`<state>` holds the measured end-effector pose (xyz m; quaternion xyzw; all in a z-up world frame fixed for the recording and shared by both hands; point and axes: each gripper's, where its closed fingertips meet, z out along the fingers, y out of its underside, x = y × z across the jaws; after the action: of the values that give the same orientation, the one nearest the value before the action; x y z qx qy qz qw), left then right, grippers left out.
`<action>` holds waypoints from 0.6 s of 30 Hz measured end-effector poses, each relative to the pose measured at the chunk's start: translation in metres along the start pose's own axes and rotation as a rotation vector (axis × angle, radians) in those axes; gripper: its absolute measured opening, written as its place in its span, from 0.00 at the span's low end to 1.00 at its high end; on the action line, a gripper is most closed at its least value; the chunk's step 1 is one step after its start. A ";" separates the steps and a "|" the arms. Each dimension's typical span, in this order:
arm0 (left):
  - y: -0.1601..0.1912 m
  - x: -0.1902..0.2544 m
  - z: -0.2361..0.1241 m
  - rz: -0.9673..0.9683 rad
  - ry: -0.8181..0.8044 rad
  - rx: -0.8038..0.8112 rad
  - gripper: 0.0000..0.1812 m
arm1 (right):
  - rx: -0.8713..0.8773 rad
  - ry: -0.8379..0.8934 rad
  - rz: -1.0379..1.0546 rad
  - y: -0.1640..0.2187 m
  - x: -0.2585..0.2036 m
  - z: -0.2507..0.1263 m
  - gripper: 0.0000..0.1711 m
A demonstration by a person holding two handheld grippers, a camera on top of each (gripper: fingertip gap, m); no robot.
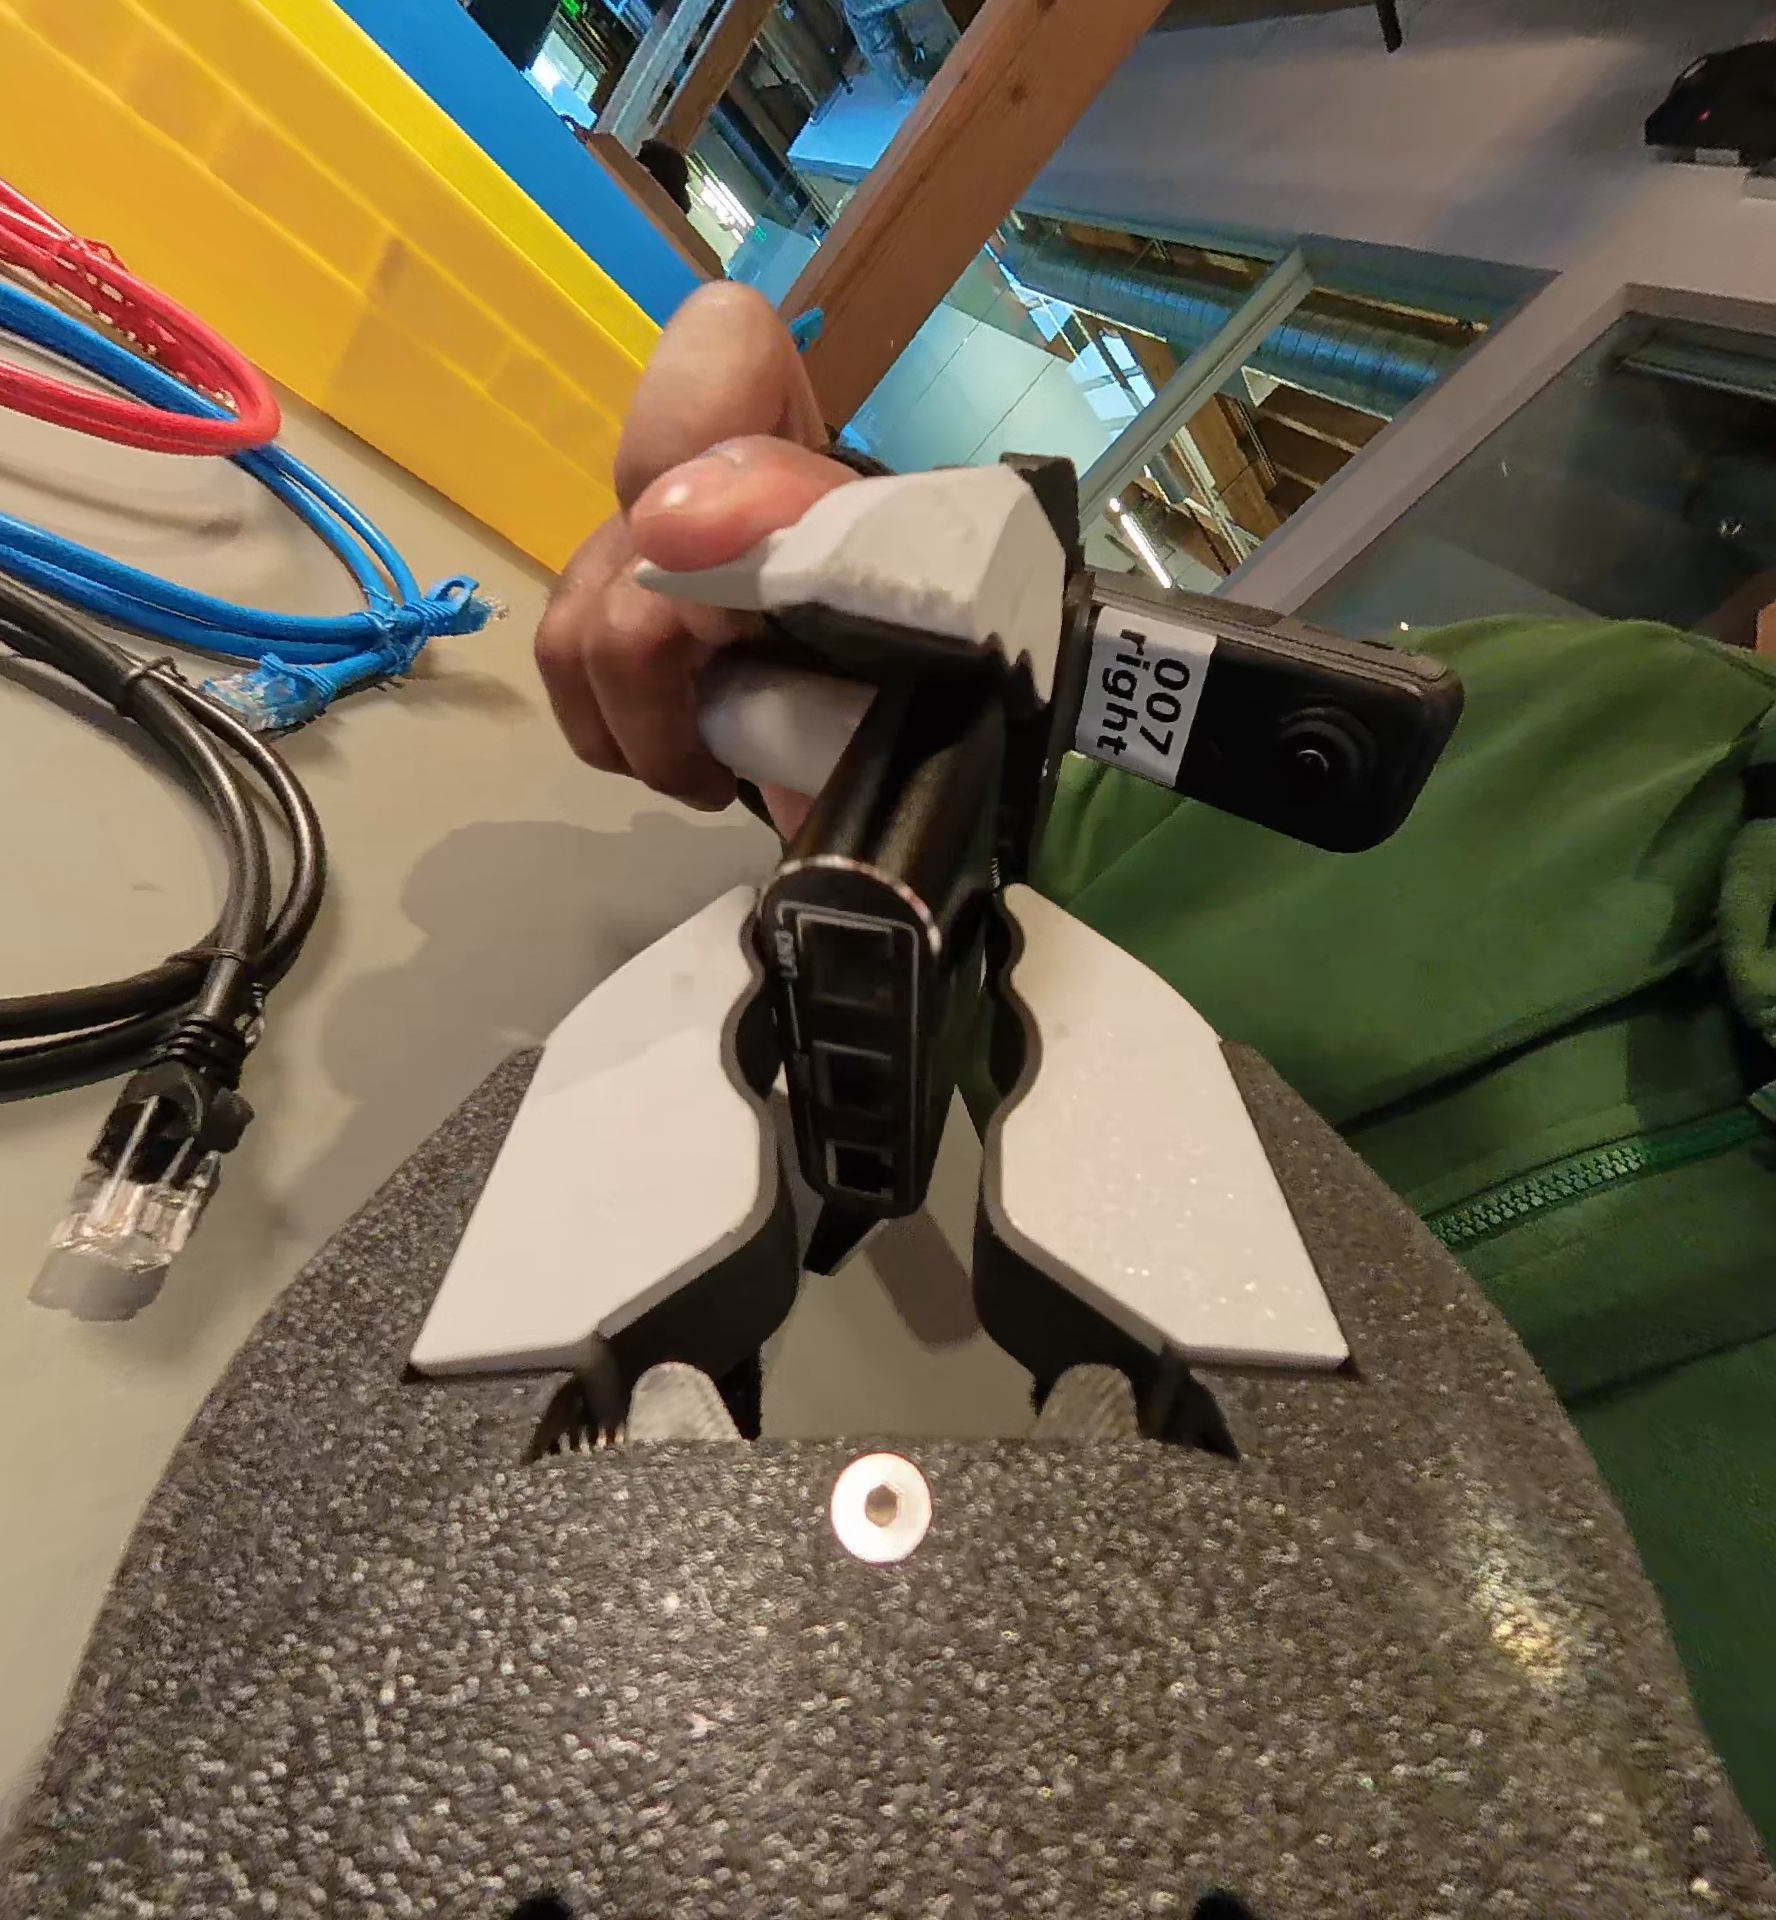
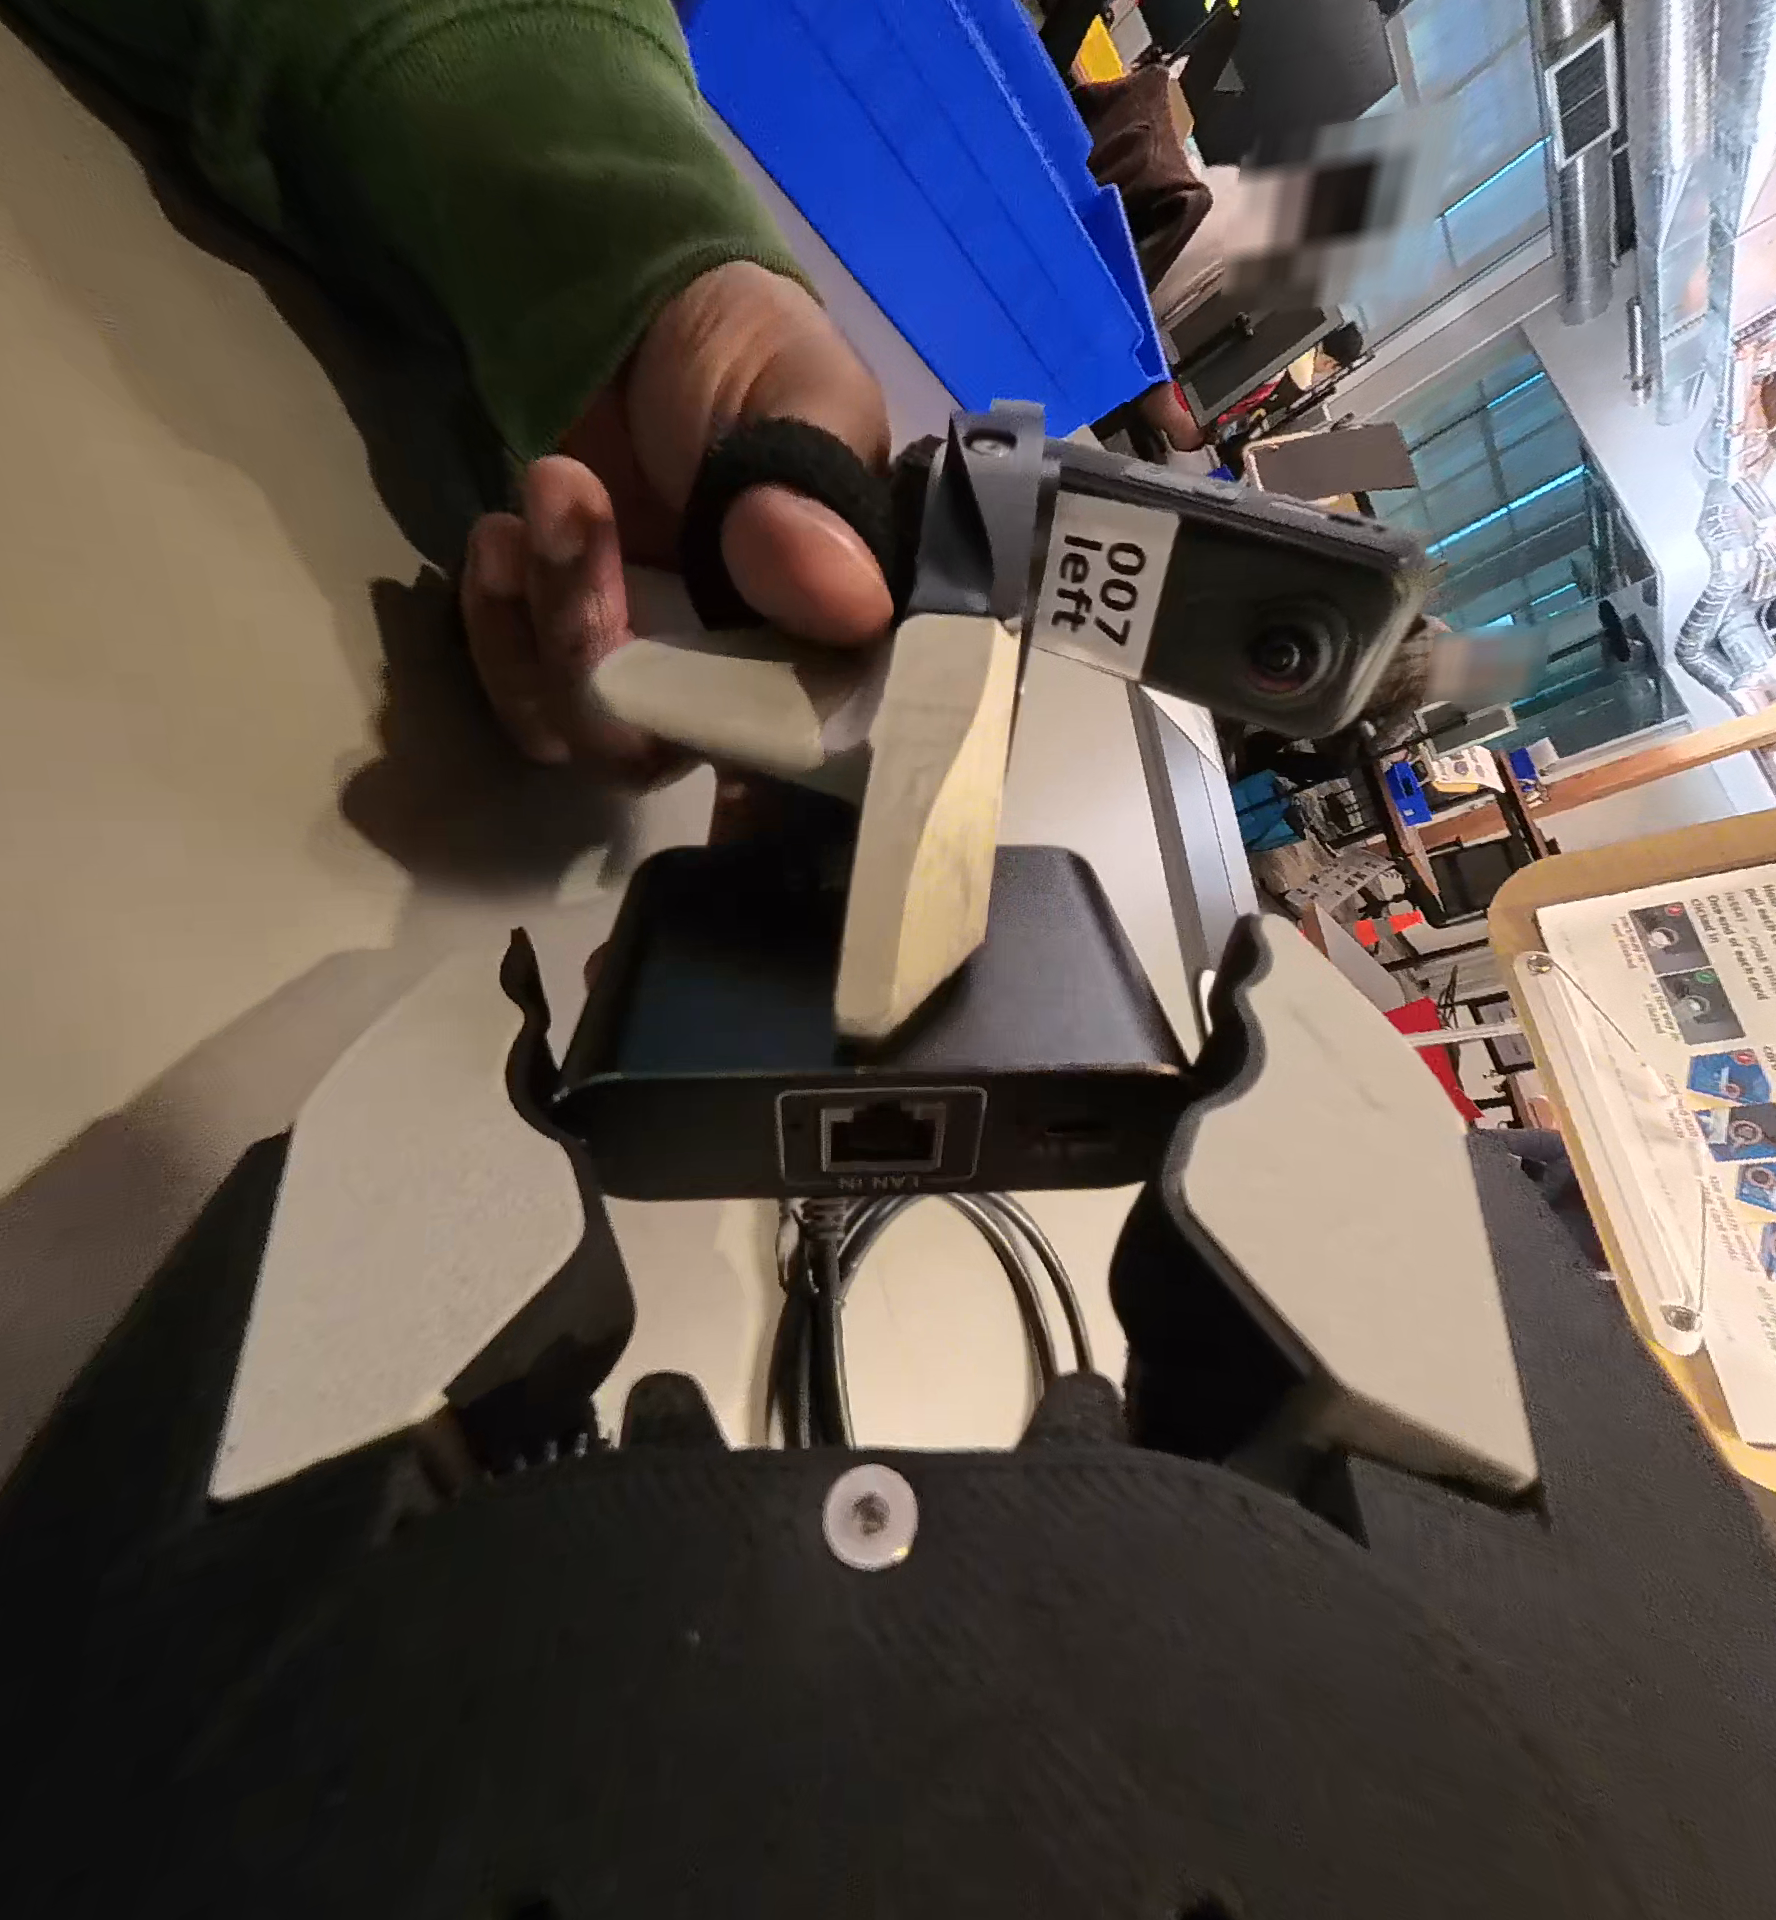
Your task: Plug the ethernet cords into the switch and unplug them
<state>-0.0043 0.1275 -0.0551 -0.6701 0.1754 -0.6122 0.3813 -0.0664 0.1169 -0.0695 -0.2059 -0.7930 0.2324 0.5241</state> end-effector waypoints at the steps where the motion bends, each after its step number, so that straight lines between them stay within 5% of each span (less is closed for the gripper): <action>1: -0.001 -0.001 -0.001 -0.004 -0.003 0.006 0.21 | -0.002 0.006 0.002 0.001 0.002 -0.001 0.71; 18: -0.007 -0.001 -0.005 -0.011 0.017 0.041 0.25 | 0.014 0.020 -0.003 -0.003 0.007 -0.006 0.70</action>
<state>-0.0107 0.1312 -0.0513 -0.6579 0.1625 -0.6235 0.3900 -0.0637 0.1191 -0.0606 -0.2033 -0.7864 0.2351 0.5338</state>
